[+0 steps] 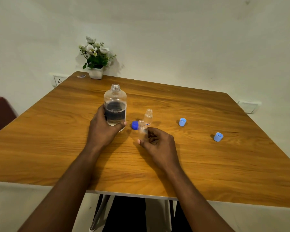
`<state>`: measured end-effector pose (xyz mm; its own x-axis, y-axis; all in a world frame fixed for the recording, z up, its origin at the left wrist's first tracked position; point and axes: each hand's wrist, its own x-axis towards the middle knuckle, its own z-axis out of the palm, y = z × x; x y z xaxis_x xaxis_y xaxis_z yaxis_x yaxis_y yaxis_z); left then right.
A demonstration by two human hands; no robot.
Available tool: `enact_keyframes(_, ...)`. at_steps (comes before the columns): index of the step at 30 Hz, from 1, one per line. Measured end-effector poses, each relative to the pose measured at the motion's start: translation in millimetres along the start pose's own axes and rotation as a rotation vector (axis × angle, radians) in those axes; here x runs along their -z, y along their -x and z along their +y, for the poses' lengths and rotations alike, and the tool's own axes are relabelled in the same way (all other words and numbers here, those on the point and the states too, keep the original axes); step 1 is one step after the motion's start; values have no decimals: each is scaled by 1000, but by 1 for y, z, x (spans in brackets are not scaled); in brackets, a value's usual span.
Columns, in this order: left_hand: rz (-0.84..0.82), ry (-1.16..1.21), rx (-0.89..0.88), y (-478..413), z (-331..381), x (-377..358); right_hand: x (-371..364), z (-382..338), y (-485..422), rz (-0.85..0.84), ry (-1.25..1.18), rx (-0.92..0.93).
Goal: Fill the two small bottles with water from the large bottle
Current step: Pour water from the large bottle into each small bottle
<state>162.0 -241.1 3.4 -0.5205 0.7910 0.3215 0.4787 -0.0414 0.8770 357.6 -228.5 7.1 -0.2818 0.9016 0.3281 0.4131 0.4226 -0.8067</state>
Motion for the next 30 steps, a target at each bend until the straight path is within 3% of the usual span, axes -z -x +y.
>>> enact_keyframes(30,128,-203,-317,0,-5,7,-7,2,-1,82,-160,118)
